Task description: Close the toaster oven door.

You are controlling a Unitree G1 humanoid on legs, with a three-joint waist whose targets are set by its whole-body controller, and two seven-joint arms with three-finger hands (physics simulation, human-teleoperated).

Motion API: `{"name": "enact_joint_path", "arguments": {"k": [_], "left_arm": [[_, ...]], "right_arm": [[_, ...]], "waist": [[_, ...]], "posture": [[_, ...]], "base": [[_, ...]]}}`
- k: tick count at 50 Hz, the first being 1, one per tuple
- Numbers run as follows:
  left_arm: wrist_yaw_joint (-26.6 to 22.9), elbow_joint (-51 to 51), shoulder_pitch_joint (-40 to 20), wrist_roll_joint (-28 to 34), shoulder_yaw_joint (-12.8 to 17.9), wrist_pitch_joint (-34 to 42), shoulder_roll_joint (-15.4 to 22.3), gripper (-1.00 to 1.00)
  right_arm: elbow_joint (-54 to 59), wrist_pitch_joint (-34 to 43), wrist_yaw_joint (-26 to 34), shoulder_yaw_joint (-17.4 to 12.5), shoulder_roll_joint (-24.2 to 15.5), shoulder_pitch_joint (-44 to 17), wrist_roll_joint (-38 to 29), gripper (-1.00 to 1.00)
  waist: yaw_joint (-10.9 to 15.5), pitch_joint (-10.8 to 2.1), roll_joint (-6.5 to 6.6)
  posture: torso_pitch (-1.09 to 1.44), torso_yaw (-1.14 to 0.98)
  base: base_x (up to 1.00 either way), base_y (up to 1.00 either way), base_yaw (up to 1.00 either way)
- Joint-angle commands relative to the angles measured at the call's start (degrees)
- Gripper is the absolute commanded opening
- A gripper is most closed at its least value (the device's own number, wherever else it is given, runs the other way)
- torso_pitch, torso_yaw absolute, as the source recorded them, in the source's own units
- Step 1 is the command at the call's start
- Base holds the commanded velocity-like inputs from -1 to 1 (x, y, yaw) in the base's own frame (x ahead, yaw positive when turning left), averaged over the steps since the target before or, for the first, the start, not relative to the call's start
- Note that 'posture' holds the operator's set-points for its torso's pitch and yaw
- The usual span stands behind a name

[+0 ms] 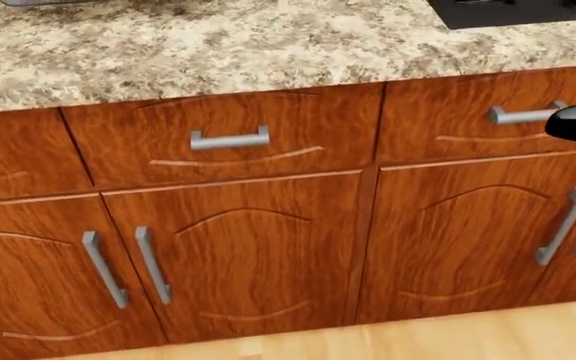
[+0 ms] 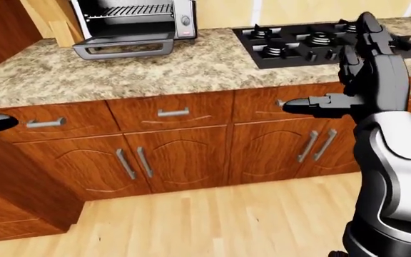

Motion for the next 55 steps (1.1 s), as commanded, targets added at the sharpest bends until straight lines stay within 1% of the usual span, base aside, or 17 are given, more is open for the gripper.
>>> {"name": "enact_joint_path", "arguments": {"k": [1, 2, 5, 11, 14, 15, 17, 23, 27, 28, 38, 41, 42, 45, 50, 53, 55], "left_arm": [[0.2, -0.5, -0.7, 0.4, 1.1, -1.4, 1.0, 1.00], [0.1, -0.6, -0.7, 0.5, 1.3, -1.3, 1.0, 1.00], [0.2, -0.4, -1.1, 0.0, 1.8, -0.9, 1.6, 1.00], [0.4, -0.2, -1.2, -0.3, 2.0, -0.9, 2.1, 1.00], [0.5, 0.1, -1.4, -0.5, 2.1, -0.9, 2.5, 1.00], [0.5, 0.1, -1.3, -0.5, 2.1, -0.9, 2.5, 1.00], [0.6, 0.1, -1.3, -0.5, 2.2, -1.0, 2.6, 1.00], [0.6, 0.2, -1.0, -0.5, 2.4, -1.3, 2.6, 1.00], [0.6, 0.1, -0.7, -0.4, 2.5, -1.4, 2.4, 1.00], [0.6, 0.0, -0.6, -0.4, 2.5, -1.4, 2.4, 1.00], [0.8, -0.2, -0.8, -0.8, 2.7, -1.2, 2.7, 1.00], [0.6, -0.1, -0.5, -0.7, 2.8, -1.4, 2.7, 1.00], [0.7, -0.2, -0.6, -0.8, 2.8, -1.3, 2.7, 1.00], [0.6, -0.1, -0.4, -0.7, 2.9, -1.5, 2.5, 1.00], [0.7, -0.2, -0.3, -0.7, 2.8, -1.5, 2.5, 1.00], [0.7, -0.2, -0.5, -0.8, 3.0, -1.3, 2.7, 1.00], [0.7, -0.2, -0.5, -0.9, 3.0, -1.4, 2.7, 1.00]], "right_arm": [[-1.3, -1.4, 0.0, 0.2, -0.3, -0.8, 0.3, 1.00], [-1.4, -1.4, 0.0, 0.2, -0.2, -0.5, 0.3, 1.00], [-1.5, -1.0, -0.1, 0.1, -0.3, -0.7, 0.4, 1.00], [-1.8, -0.3, -0.4, 0.3, 0.1, -0.8, 0.7, 1.00], [-1.7, -0.4, -0.4, 0.3, 0.0, -0.8, 0.7, 1.00], [-1.7, -0.3, -0.4, 0.2, -0.1, -0.9, 0.7, 1.00], [-1.6, -0.3, -0.4, 0.2, -0.1, -0.9, 0.7, 1.00], [-1.6, -0.2, -0.5, 0.2, -0.2, -1.0, 0.8, 1.00], [-1.4, -0.3, -0.5, 0.0, -0.4, -1.0, 0.8, 1.00], [-1.4, -0.4, -0.5, 0.0, -0.4, -0.9, 0.8, 1.00], [-1.4, -0.4, -0.5, -0.2, -0.8, -1.1, 1.3, 1.00], [-1.5, -0.6, -0.5, 0.0, -0.8, -0.9, 1.2, 1.00], [-1.6, -0.5, -0.4, 0.1, -0.7, -0.9, 1.2, 1.00], [-1.7, -0.5, -0.3, 0.1, -0.7, -0.9, 1.1, 1.00], [-1.6, -0.5, -0.3, 0.0, -0.7, -1.0, 1.1, 1.00], [-1.7, -0.4, -0.3, -0.1, -0.8, -1.1, 1.3, 1.00], [-1.7, -0.4, -0.3, -0.1, -0.8, -1.0, 1.3, 1.00]], "waist": [[0.1, -1.03, 0.65], [0.1, -1.82, 2.80], [0.8, -0.95, 1.91], [1.6, -0.73, -1.98], [1.7, -1.68, -5.78], [1.3, -1.70, -4.04], [1.0, -1.65, -5.03], [0.6, -1.03, -2.52], [0.2, -2.20, 3.26], [0.5, -2.36, 1.62], [1.2, -1.12, -2.86], [1.4, -1.55, -6.11], [0.8, -1.44, -3.80], [0.8, -1.84, -4.76], [0.7, -0.86, -2.04], [0.3, -1.79, 2.61], [0.8, -1.29, 1.88]], "posture": [[0.00, 0.00], [0.00, 0.00], [0.00, 0.00], [0.00, 0.00], [0.00, 0.00], [0.00, 0.00], [0.00, 0.00], [0.00, 0.00], [0.00, 0.00], [0.00, 0.00], [0.00, 0.00], [0.00, 0.00], [0.00, 0.00], [0.00, 0.00], [0.00, 0.00], [0.00, 0.00], [0.00, 0.00]], "base": [[0.22, 0.10, 0.00], [0.22, 0.09, 0.00], [0.21, 0.10, 0.00], [0.17, 0.17, 0.00], [0.09, 0.19, 0.00], [0.09, 0.20, 0.00], [0.09, 0.20, 0.00], [0.09, 0.19, 0.00], [0.09, 0.20, 0.00], [0.09, 0.20, 0.00], [0.09, 0.18, 0.00], [0.09, 0.14, 0.00], [0.08, 0.14, 0.00], [0.09, 0.13, 0.00], [0.10, 0.12, 0.00], [0.11, 0.12, 0.00], [0.12, 0.11, 0.00]]}}
